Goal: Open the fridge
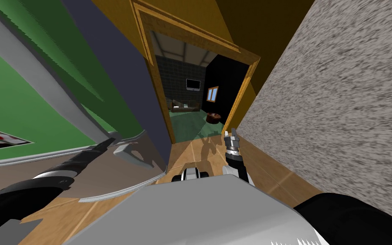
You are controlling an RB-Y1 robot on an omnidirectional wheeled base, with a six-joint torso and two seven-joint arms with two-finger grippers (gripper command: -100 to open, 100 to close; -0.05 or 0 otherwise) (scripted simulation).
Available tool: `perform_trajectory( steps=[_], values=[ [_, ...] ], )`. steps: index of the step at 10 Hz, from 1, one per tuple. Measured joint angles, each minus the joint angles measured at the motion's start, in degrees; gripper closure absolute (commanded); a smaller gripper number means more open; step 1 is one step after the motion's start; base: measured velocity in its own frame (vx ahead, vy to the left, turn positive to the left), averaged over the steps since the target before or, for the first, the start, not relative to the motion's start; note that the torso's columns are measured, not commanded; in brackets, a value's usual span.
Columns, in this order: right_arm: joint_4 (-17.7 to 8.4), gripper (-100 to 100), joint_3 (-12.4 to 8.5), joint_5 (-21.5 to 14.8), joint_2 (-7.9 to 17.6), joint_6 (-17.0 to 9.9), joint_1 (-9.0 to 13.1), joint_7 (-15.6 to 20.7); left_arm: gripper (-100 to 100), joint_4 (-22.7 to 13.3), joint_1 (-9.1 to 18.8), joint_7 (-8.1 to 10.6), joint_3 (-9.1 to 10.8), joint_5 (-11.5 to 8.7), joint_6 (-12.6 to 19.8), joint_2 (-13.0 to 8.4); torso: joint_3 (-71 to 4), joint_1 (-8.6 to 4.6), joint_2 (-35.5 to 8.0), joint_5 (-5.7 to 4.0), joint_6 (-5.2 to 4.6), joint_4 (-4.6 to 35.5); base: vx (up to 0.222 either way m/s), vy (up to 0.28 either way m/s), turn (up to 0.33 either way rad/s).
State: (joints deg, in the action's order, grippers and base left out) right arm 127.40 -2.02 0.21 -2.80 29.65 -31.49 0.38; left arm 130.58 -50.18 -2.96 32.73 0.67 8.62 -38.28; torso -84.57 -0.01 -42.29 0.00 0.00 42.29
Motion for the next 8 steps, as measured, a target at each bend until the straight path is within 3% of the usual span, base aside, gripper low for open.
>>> perform_trajectory(
  steps=[2,3,5,8],
  values=[
    [0.0,0,0.0,0.0,0.0,0.0,0.0,0.0,-100,0.5,-0.4,0.16,0.39,-0.2,0.5,-0.2,-0.2,0.17,0.3,0.04,-0.01,-0.1,0.089,0.024,-0.011],
    [0.0,0,0.0,0.0,0.0,0.0,0.0,0.0,100,0.6,-0.4,0.2,0.44,-0.2,0.7,-0.2,-0.1,0.08,0.1,0.04,0.0,-0.1,0.009,0.006,0.015],
    [0.0,0,0.0,0.0,0.0,0.0,0.0,0.0,100,1.3,-1.2,-0.01,0.24,0.0,0.0,-0.1,0.3,0.09,-0.5,0.06,-0.06,0.1,-0.176,0.127,0.001],
    [0.0,0,0.0,0.0,0.0,0.0,0.0,0.0,100,4.0,-2.5,-0.56,-2.03,0.4,-2.1,-0.8,0.3,0.37,-0.5,-0.02,0.27,0.3,-0.276,0.175,-0.023]
  ],
)
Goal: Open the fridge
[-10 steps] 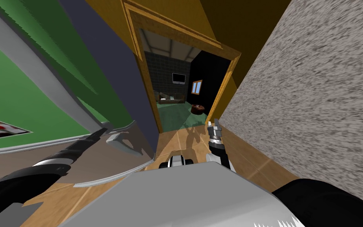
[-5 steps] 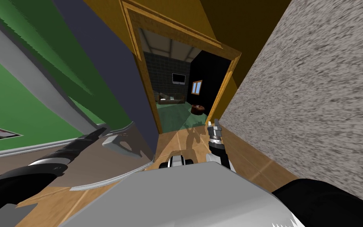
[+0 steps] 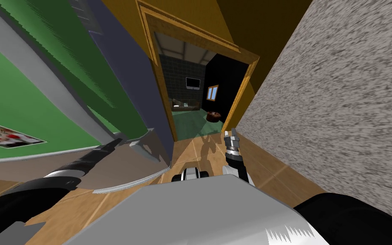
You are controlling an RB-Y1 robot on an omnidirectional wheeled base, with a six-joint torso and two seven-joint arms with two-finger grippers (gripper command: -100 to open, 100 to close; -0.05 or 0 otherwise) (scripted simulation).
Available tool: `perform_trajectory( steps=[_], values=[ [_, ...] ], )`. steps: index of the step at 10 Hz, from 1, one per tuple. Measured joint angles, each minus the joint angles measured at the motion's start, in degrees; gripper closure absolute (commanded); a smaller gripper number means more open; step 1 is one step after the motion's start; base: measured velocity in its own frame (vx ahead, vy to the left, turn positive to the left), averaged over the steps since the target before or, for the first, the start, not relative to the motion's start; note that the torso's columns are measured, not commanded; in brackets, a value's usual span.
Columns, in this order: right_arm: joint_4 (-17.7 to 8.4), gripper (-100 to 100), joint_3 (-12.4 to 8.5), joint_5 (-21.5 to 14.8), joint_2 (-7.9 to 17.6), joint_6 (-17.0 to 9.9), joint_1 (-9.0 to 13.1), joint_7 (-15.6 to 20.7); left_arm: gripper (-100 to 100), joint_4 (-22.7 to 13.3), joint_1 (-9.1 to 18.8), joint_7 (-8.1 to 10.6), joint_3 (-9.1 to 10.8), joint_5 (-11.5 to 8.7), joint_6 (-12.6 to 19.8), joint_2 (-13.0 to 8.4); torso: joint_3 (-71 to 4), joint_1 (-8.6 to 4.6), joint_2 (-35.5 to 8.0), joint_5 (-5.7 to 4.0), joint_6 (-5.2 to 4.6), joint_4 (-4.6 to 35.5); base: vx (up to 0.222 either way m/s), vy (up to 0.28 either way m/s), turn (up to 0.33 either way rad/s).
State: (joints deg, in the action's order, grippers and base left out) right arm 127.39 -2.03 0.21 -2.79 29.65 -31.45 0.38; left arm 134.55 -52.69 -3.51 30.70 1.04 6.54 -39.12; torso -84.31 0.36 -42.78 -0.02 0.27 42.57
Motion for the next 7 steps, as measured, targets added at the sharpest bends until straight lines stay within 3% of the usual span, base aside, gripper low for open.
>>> perform_trajectory(
  steps=[5,7],
  values=[
    [0.0,0,0.0,0.0,0.0,0.0,0.0,0.0,100,5.3,-3.9,-0.71,-3.93,0.3,-5.5,-2.5,-0.3,0.11,0.3,-0.19,0.09,0.1,-0.381,0.23,-0.004],
    [0.0,0,0.0,0.0,0.0,0.0,0.0,0.0,100,7.1,-5.4,-0.93,-5.03,0.4,-7.6,-3.5,-0.4,-0.32,0.4,-0.27,-0.1,0.1,-0.226,0.145,-0.004]
  ],
)
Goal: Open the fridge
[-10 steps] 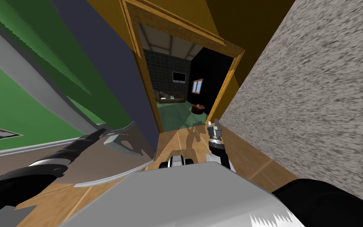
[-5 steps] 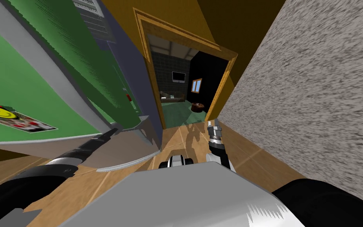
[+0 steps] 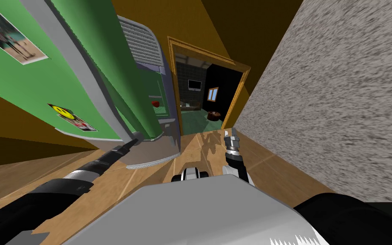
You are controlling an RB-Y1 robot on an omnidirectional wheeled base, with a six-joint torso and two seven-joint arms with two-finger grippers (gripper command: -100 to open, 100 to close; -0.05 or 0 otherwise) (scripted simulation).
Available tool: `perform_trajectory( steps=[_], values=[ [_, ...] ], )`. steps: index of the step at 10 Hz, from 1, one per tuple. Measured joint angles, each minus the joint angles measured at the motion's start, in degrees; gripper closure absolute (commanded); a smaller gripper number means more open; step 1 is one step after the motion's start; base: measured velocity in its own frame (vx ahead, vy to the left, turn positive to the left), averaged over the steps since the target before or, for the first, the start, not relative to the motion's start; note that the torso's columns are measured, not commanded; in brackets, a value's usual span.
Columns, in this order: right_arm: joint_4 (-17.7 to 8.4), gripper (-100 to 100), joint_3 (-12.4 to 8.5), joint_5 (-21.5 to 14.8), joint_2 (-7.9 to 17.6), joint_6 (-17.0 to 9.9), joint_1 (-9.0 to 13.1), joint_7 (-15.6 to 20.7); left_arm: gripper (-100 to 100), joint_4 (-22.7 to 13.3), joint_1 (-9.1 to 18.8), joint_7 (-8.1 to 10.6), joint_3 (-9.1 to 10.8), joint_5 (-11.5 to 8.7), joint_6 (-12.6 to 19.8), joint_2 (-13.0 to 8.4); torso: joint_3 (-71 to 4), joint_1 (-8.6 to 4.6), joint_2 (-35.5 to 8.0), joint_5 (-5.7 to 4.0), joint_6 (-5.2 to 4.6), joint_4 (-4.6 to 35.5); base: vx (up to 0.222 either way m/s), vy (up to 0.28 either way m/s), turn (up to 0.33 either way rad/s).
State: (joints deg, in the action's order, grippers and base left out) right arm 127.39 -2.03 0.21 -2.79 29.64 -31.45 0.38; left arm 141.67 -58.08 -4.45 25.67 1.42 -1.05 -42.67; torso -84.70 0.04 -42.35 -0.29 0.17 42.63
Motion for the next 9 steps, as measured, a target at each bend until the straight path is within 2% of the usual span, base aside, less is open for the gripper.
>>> perform_trajectory(
  steps=[1,3,9],
  values=[
    [0.0,0,0.0,0.0,0.0,0.0,0.0,0.0,100,0.1,-0.3,-0.13,-0.33,0.1,-0.3,-0.2,-0.3,-0.37,0.5,-0.05,-0.08,-0.2,-0.13,0.128,-0.03],
    [0.0,0,0.0,0.0,0.0,0.0,0.0,0.0,100,0.1,-0.6,-0.25,-1.15,0.2,-1.9,-1.5,0.1,0.06,0.0,0.24,-0.19,-0.3,-0.226,0.196,-0.05],
    [0.0,0,0.0,0.0,0.0,0.0,0.0,0.0,100,1.8,-3.1,-0.32,-2.79,0.4,-6.7,-5.1,-0.2,0.5,0.2,0.07,0.06,0.1,-0.179,0.195,-0.034]
  ],
)
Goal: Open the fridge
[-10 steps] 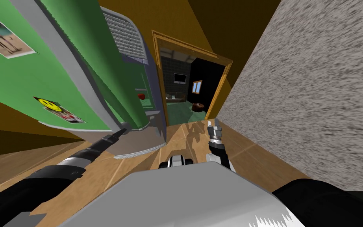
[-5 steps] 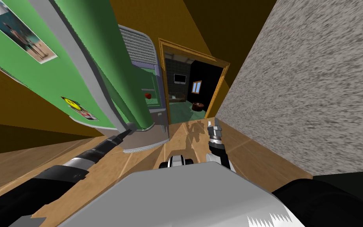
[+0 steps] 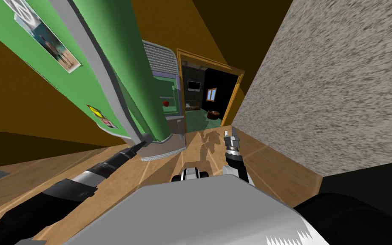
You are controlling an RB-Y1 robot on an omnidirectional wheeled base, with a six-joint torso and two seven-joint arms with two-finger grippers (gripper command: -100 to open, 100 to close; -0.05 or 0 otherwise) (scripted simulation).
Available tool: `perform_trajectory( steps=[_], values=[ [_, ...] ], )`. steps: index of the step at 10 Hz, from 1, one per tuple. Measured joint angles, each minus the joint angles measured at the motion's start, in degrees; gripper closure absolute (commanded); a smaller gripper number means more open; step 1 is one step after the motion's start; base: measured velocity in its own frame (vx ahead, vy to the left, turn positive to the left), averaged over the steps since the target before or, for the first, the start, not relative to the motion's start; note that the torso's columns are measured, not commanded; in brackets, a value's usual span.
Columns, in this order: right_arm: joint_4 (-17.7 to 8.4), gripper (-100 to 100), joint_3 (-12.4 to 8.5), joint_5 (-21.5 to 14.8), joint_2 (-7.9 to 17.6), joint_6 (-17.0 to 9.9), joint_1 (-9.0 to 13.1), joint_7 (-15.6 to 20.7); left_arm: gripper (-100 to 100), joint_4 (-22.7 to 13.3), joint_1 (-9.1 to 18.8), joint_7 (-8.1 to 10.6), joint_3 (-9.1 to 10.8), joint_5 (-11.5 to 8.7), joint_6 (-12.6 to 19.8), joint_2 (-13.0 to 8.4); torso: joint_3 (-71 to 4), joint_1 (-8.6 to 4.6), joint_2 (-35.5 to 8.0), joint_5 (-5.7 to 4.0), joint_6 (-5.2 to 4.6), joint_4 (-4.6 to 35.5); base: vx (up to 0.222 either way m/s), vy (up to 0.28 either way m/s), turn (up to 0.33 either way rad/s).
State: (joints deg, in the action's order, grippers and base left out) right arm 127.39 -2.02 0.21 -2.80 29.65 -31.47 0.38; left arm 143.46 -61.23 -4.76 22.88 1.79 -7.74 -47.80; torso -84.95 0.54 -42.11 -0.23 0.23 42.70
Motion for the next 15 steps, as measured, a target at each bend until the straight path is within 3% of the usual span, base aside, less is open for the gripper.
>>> perform_trajectory(
  steps=[7,9,11,15],
  values=[
    [0.0,0,0.0,0.0,0.0,0.0,0.0,0.0,100,1.3,-1.9,0.05,-1.0,0.0,-5.2,-4.1,0.2,-0.27,-0.3,0.01,-0.17,0.0,-0.185,0.198,-0.033],
    [0.0,0,0.0,0.0,0.0,0.0,0.0,0.0,100,1.2,-2.0,-0.03,-1.28,0.2,-6.1,-4.7,0.1,-0.86,0.1,-0.02,-0.2,-0.3,-0.087,0.116,-0.011],
    [0.0,0,0.0,0.0,0.0,0.0,0.0,0.0,100,1.3,-2.9,-0.31,-1.43,0.1,-8.0,-6.3,0.4,-0.24,-0.3,0.18,-0.22,-0.2,-0.123,0.243,-0.044],
    [0.0,0,0.0,0.0,0.0,0.0,0.0,0.0,100,1.7,-5.1,-1.31,-1.95,0.4,-12.5,-8.6,0.0,-0.19,0.1,0.08,-0.21,-0.2,-0.118,0.243,-0.021]
  ],
)
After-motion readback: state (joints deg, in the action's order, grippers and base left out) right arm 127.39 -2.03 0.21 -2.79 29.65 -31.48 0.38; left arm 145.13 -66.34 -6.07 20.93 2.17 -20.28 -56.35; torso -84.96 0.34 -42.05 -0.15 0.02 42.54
